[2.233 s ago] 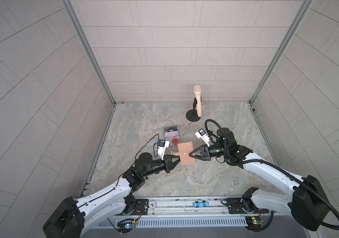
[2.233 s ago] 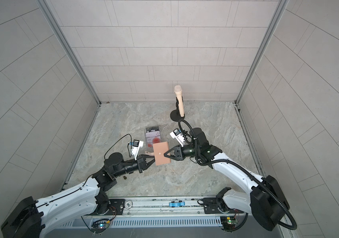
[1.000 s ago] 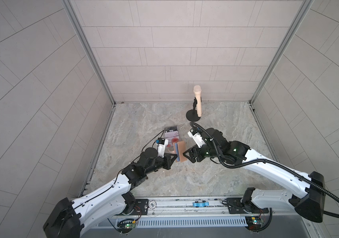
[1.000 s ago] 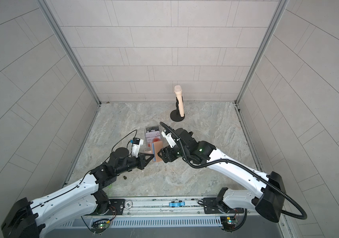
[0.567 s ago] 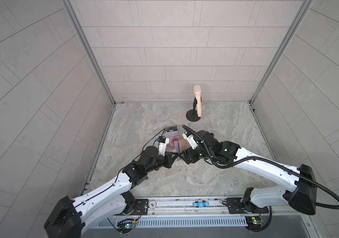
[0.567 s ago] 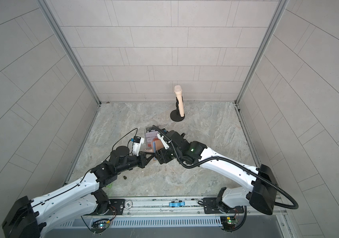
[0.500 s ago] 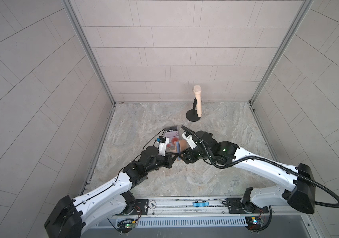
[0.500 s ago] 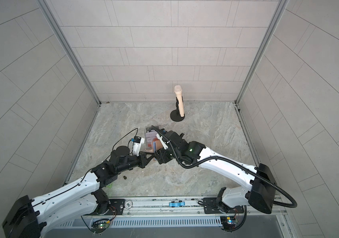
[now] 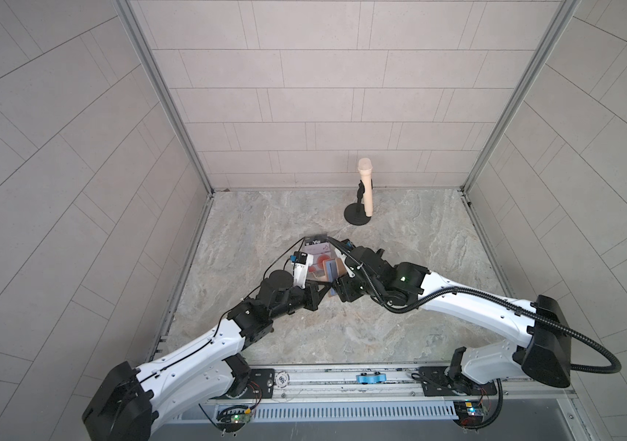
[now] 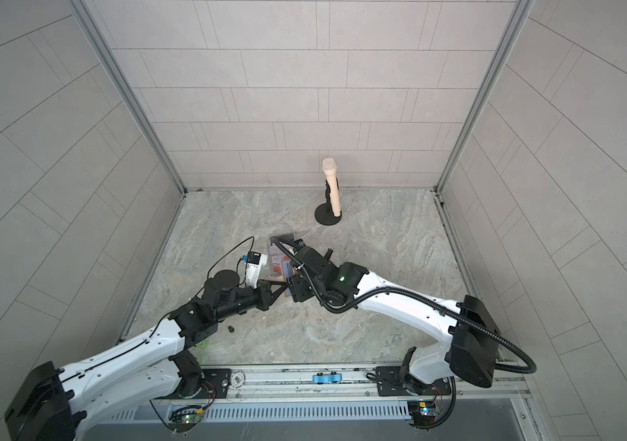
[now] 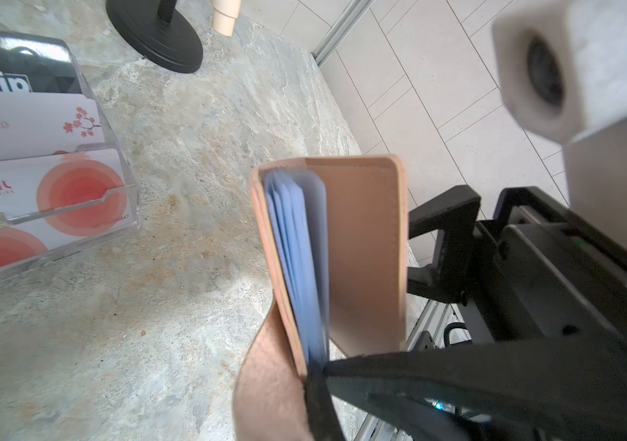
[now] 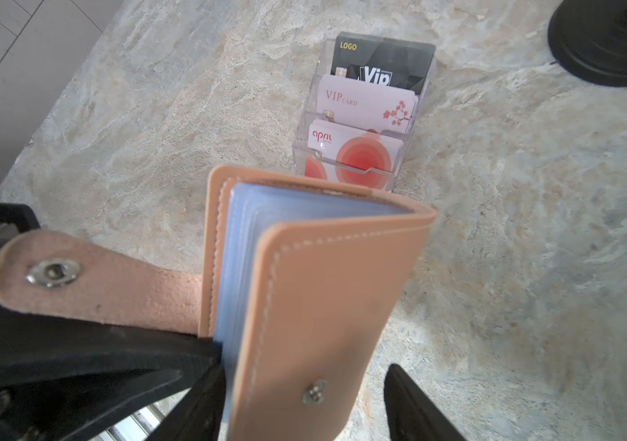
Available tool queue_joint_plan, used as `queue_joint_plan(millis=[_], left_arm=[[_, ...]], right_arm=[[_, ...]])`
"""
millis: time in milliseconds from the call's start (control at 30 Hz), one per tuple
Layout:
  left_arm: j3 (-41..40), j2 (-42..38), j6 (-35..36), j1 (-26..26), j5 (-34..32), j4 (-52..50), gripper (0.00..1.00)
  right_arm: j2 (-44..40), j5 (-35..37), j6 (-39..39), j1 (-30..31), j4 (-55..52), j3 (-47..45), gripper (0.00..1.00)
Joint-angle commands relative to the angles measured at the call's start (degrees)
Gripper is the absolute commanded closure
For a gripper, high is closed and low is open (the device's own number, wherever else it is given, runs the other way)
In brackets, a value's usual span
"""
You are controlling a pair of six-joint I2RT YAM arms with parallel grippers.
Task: Take the credit cards out of the card holder
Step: Open the card holder.
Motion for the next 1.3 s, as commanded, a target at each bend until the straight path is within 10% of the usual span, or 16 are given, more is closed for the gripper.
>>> queue_joint_plan(millis=[0, 700, 1267], left_arm=[[-0.5, -1.4, 0.5, 0.0, 0.3, 2.3, 1.0], [-0.2, -0.1, 0.6, 0.0, 2.1, 3.2, 1.0], [-0.1, 0.6, 0.7, 0.0, 2.6, 3.5, 1.0]], right_arm=[[-2.4, 5.0, 1.2, -0.1, -2.6, 0.3, 0.34], [-8.9, -15.3, -3.0, -5.7, 2.0, -6.9, 0.29], [-10.8, -10.0, -2.6, -8.8, -1.9, -8.5, 0.52]])
